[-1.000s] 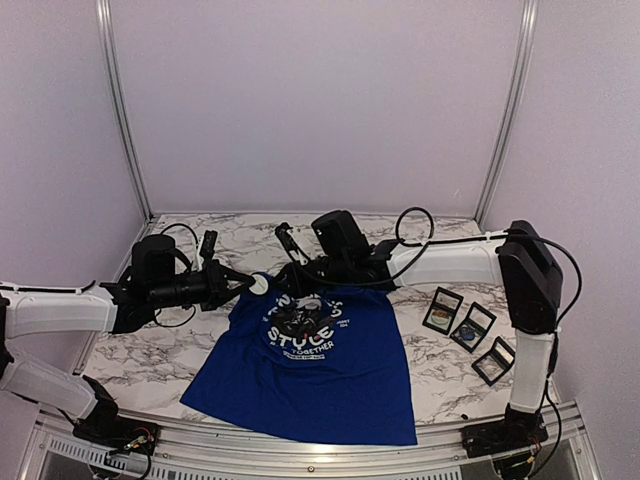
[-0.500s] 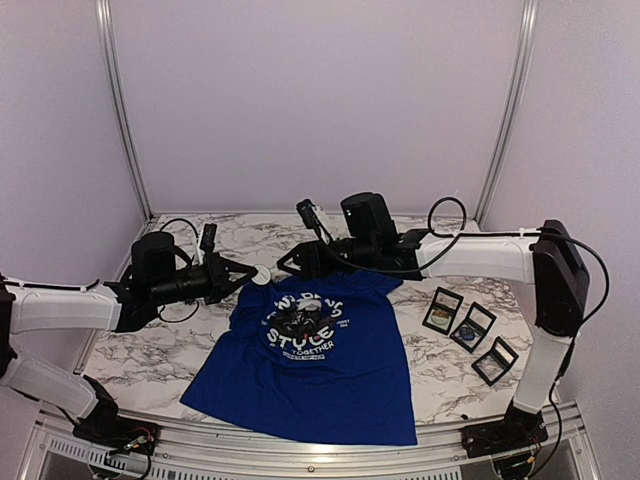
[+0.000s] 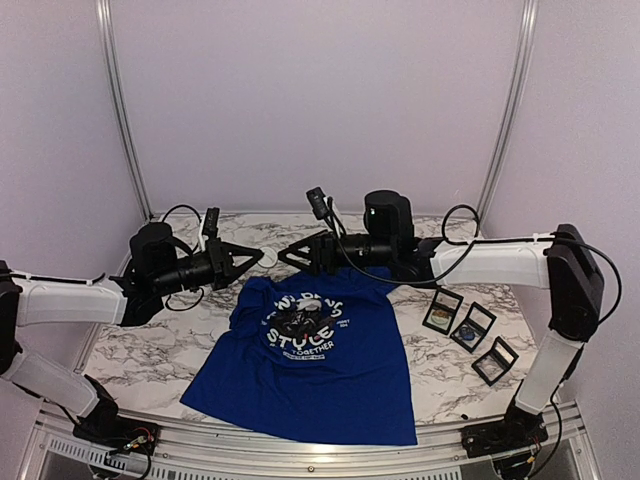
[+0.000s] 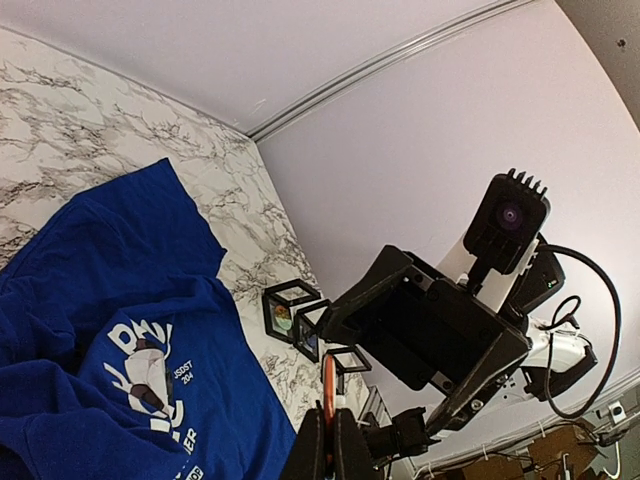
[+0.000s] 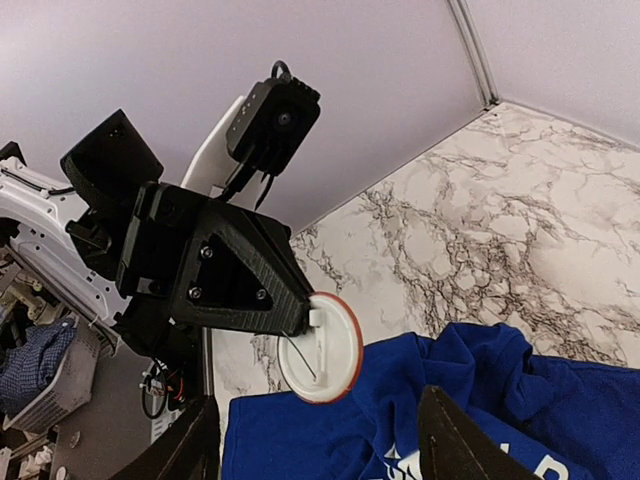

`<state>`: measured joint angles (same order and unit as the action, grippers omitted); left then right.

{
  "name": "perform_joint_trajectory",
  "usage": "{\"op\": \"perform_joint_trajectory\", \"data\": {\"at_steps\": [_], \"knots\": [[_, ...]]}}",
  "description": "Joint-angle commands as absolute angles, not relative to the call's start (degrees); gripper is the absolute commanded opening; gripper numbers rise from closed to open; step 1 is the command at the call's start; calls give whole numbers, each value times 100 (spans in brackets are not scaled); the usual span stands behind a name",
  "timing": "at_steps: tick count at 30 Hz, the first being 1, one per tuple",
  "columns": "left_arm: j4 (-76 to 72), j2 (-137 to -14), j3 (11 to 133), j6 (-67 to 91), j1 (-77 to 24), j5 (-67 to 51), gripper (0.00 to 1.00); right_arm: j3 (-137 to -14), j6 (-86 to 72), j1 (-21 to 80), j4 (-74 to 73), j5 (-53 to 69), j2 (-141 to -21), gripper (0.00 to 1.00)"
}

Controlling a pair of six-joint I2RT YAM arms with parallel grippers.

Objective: Remove the brooch from the garment
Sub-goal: Close the brooch securely.

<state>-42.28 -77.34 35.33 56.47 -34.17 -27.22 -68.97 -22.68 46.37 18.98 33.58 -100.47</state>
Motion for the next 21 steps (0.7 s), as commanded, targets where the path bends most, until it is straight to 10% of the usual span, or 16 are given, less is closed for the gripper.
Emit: {"op": "perform_joint_trajectory", "data": {"at_steps": [1, 21], "knots": [[-4800, -7791, 3746, 5634, -3401, -3000, 0, -6967, -2538, 4574, 2408, 3640, -10037, 63], [-4993, -7986, 4033, 5381, -3548, -3102, 0, -7110, -3402, 4568, 3224, 4140, -10426, 36]]}}
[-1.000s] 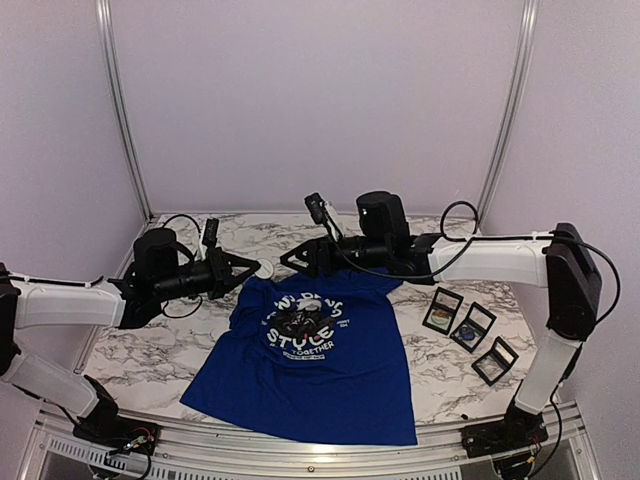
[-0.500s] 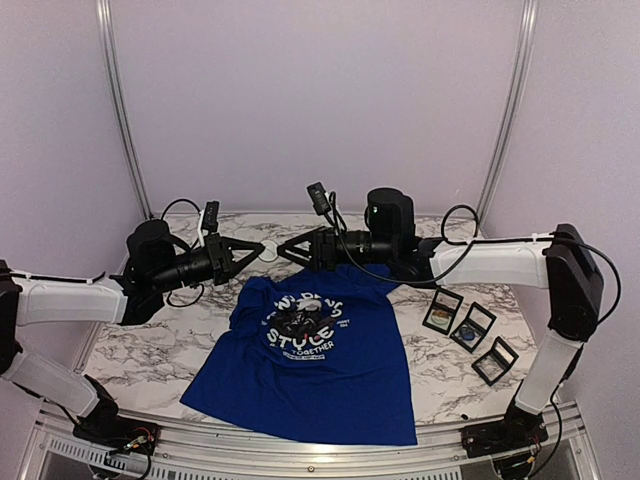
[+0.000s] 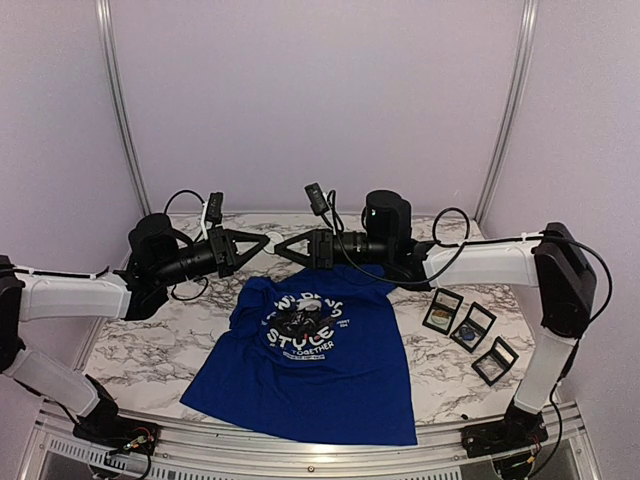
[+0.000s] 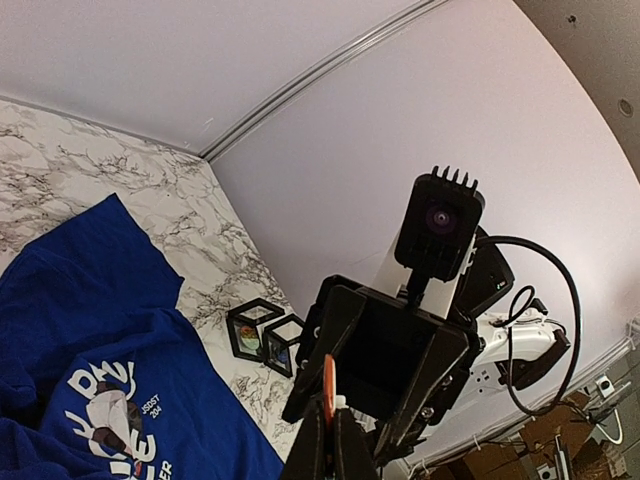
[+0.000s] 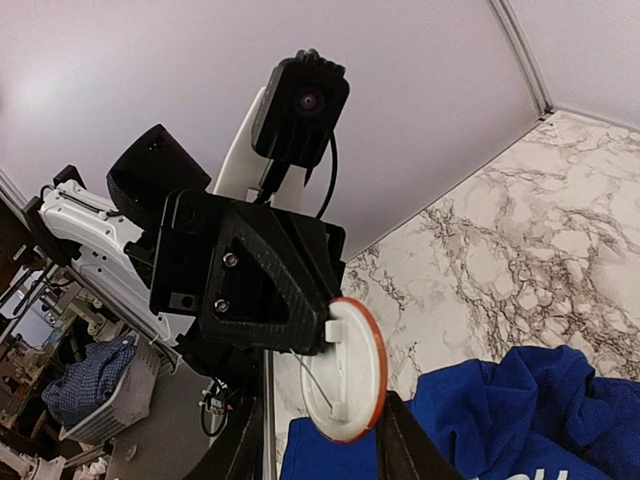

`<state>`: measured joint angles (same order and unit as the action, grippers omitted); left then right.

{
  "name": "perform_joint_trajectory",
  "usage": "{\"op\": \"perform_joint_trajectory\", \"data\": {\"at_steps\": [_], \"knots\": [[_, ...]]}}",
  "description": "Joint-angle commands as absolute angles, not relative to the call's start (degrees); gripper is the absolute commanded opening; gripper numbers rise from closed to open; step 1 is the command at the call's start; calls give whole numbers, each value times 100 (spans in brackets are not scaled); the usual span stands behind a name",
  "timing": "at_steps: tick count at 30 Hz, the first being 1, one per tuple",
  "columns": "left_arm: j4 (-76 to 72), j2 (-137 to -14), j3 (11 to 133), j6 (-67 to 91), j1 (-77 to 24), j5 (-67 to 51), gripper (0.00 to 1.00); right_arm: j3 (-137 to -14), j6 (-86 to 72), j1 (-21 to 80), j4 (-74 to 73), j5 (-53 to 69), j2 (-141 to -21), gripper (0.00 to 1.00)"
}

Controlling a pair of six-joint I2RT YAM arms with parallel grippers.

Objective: Remove the brooch from the garment
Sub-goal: Close the brooch securely.

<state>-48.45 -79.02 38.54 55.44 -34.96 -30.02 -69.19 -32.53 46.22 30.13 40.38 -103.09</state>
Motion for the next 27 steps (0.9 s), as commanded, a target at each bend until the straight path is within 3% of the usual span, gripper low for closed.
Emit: {"op": "perform_joint_trajectory", "data": {"at_steps": [1, 17, 27], "knots": [[-4979, -7989, 4048, 5370, -3558, -3101, 0, -7104, -3421, 4571, 3237, 4132, -10426, 35], [-4590, -7894, 4143, 5090, -3698, -3042, 0, -6938, -3769, 4571, 3586, 4134, -10368, 29], [-4536, -7823, 4148, 5038, -3743, -3008, 0, -6839, -3814, 4571, 3604, 4131, -10306, 16]]}}
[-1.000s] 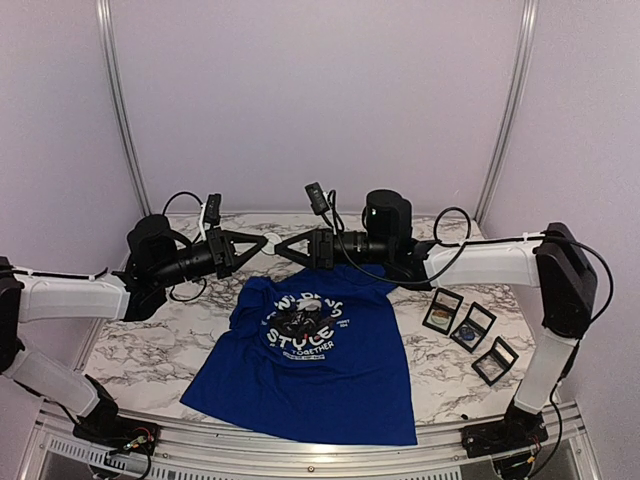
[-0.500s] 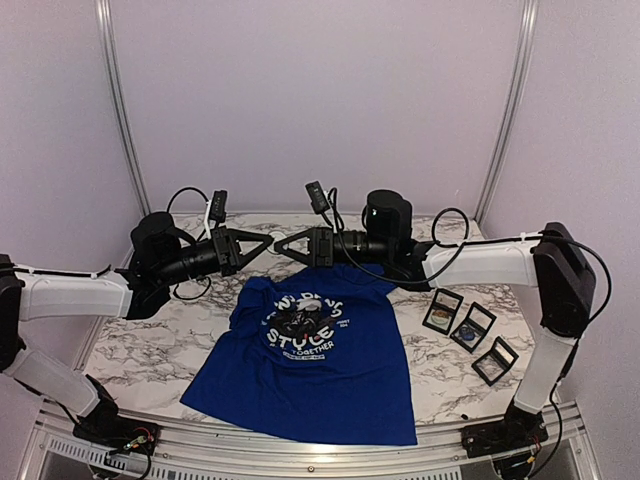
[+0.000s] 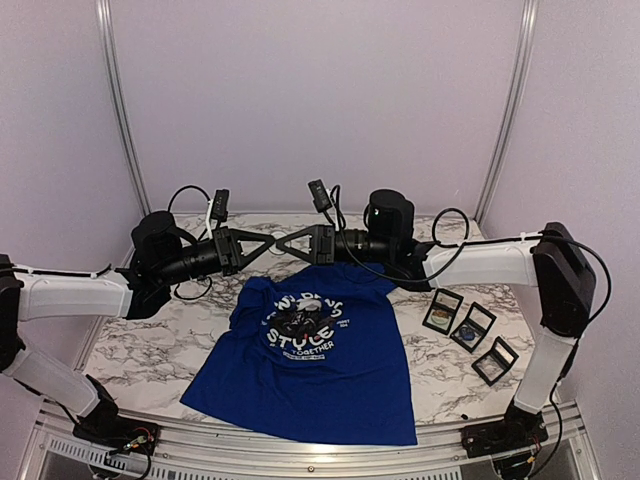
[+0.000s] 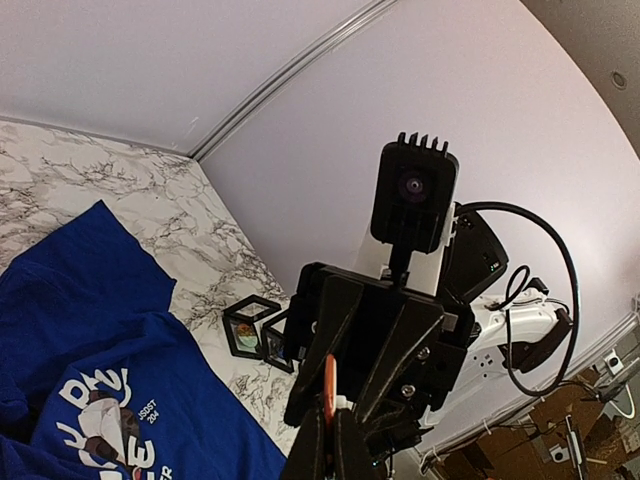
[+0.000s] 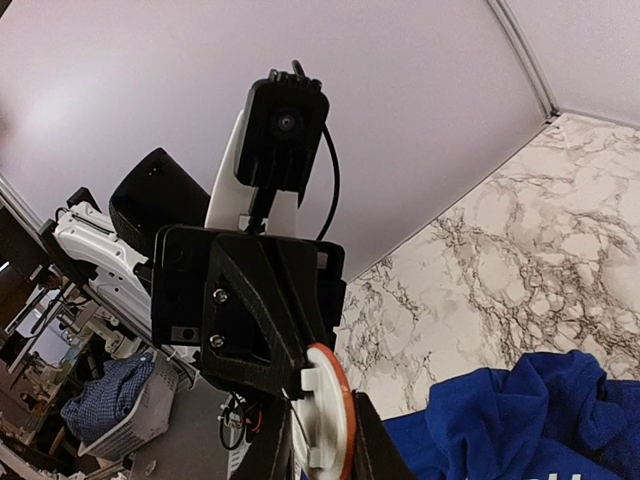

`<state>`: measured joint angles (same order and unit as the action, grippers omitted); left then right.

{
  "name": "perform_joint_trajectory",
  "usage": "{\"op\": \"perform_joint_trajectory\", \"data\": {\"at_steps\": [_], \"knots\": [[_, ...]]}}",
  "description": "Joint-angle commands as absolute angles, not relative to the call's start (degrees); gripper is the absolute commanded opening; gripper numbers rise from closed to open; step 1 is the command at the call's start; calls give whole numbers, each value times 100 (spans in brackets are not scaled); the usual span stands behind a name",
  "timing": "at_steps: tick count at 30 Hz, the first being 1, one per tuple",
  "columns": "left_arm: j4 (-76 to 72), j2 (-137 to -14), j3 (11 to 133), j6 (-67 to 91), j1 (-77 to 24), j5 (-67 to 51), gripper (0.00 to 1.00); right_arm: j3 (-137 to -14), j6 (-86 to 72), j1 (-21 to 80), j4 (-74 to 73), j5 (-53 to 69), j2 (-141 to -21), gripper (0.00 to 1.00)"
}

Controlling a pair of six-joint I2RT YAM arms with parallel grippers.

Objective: Remove the brooch from the garment
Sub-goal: Close the brooch securely.

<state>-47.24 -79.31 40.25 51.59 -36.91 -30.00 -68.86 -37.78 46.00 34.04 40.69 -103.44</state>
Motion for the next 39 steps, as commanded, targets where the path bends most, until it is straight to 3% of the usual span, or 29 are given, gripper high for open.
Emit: {"op": "perform_joint_trajectory", "data": {"at_steps": [1, 7, 39], "knots": [[-4528, -7816, 4149, 5024, -3748, -3006, 0, -6835, -3829, 4570, 3604, 4131, -10307, 14], [-4477, -7761, 4170, 4928, -3792, -2972, 0, -6855, -3879, 4571, 3587, 4141, -10296, 8], [-4735, -7469, 4038, 4600, -4024, -2803, 0, -6855, -4764, 4562, 4119, 4144, -10527, 2]]}}
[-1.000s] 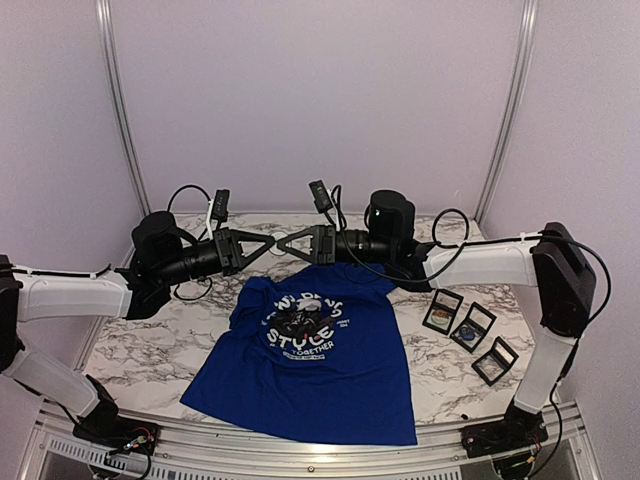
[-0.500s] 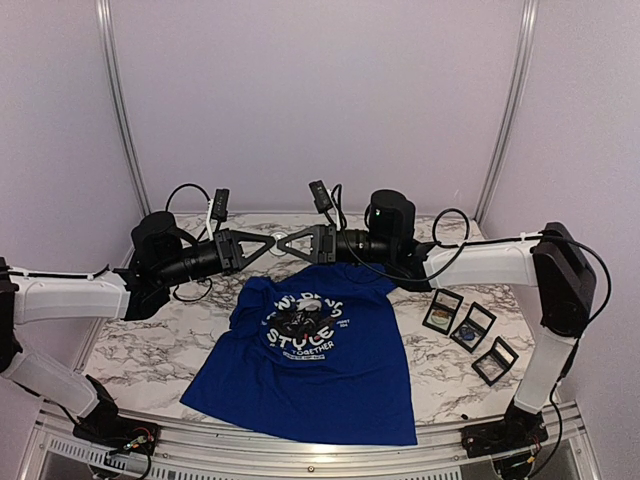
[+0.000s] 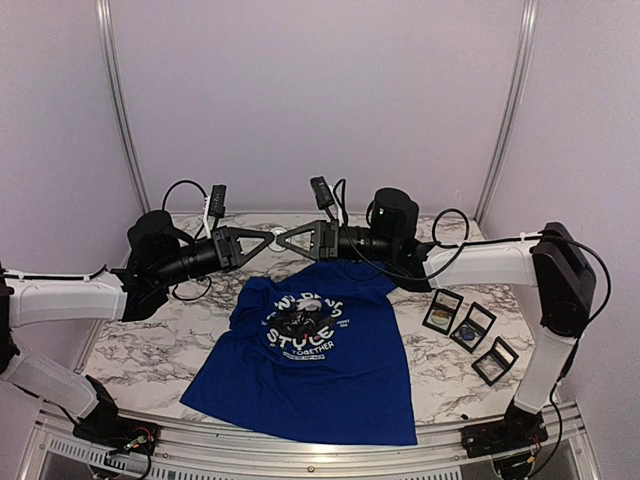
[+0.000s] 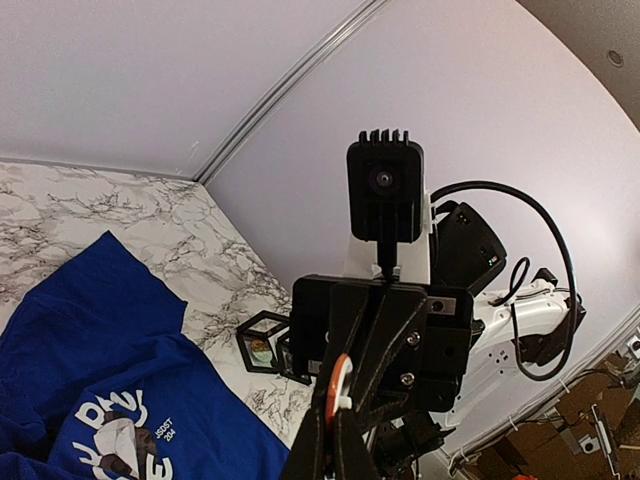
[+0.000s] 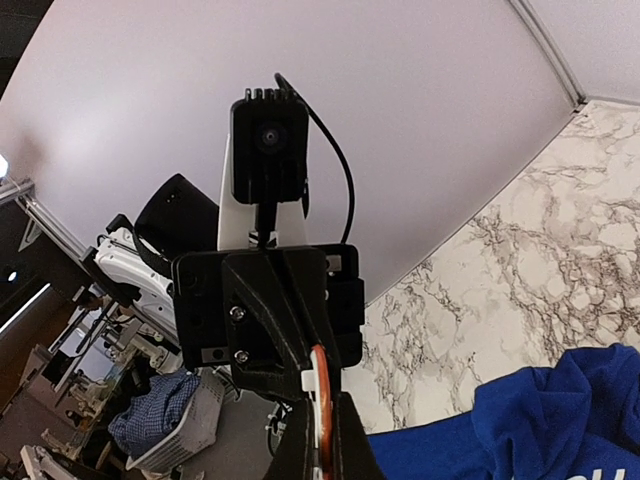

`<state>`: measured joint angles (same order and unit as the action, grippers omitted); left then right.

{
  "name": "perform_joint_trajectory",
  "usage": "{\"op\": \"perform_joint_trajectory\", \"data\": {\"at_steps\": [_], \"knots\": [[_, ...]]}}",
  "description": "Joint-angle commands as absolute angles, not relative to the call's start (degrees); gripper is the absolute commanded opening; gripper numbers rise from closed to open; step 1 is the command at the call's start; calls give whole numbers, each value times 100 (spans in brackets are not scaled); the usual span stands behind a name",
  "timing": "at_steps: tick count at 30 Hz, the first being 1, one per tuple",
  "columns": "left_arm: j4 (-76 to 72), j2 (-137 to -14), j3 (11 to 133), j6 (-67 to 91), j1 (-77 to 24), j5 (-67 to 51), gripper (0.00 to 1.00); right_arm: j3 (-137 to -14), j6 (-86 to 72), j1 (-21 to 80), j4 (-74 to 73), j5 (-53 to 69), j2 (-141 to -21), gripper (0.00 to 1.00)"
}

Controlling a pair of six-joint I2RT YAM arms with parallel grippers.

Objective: Remove the brooch from the garment
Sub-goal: Close the brooch securely.

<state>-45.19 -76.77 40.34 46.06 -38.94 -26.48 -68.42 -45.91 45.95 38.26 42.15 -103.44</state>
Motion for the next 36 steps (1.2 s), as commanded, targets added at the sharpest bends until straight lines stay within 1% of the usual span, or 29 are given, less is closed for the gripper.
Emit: {"op": "perform_joint_trajectory", "data": {"at_steps": [1, 7, 17, 36], "knots": [[-4737, -7452, 4031, 4583, -4025, -2804, 0, -6862, -4835, 4562, 4163, 4162, -10545, 2], [-4841, -7372, 3950, 4480, -4051, -2802, 0, -6937, -4996, 4562, 4207, 4213, -10627, 1], [-4854, -7295, 3968, 4282, -4078, -2818, 0, -7100, -4946, 4561, 3859, 4245, -10714, 1], [-4436, -7176, 4126, 3866, -4203, -2687, 0, -7295, -4786, 4611, 3007, 3644, -10634, 0]]}}
